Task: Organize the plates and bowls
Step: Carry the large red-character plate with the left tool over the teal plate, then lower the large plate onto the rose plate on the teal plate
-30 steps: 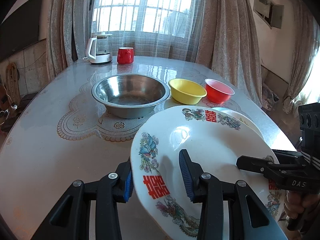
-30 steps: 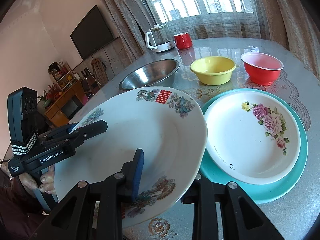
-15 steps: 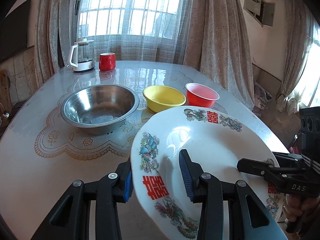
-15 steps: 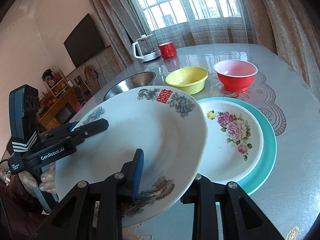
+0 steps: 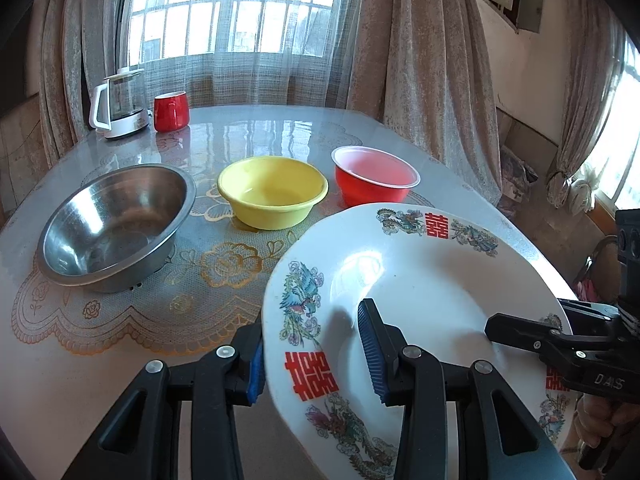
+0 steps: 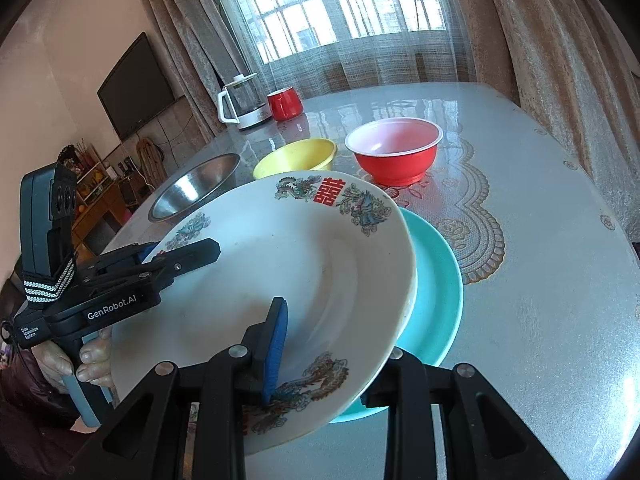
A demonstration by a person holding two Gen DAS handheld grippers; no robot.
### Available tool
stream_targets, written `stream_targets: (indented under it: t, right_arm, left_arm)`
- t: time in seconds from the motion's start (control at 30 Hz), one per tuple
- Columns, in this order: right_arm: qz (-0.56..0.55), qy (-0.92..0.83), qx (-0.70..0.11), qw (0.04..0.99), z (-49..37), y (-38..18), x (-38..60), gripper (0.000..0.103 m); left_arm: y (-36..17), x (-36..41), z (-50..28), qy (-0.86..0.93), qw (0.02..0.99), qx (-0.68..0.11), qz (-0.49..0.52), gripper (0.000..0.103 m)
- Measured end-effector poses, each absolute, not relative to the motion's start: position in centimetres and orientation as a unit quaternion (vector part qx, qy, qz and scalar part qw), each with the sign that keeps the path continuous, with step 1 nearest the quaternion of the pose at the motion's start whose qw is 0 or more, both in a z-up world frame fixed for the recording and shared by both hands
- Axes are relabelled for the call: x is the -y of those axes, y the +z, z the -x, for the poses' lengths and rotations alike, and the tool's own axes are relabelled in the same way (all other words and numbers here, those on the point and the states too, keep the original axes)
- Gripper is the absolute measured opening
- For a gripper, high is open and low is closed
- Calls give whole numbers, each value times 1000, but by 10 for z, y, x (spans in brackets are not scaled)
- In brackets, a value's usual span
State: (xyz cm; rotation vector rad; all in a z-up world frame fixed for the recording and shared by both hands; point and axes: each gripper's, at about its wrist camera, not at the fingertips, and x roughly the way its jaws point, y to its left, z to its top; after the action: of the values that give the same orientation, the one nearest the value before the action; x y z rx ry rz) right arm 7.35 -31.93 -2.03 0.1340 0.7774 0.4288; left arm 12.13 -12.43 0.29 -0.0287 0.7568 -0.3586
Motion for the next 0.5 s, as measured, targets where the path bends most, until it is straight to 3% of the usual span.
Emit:
stream_targets:
  t: [0.5]
  right_arm:
    - [-57,194,-377,904,-94,-29,331,28]
  left_arm:
    - [-11,139,-139,-164,905,-392,6,42]
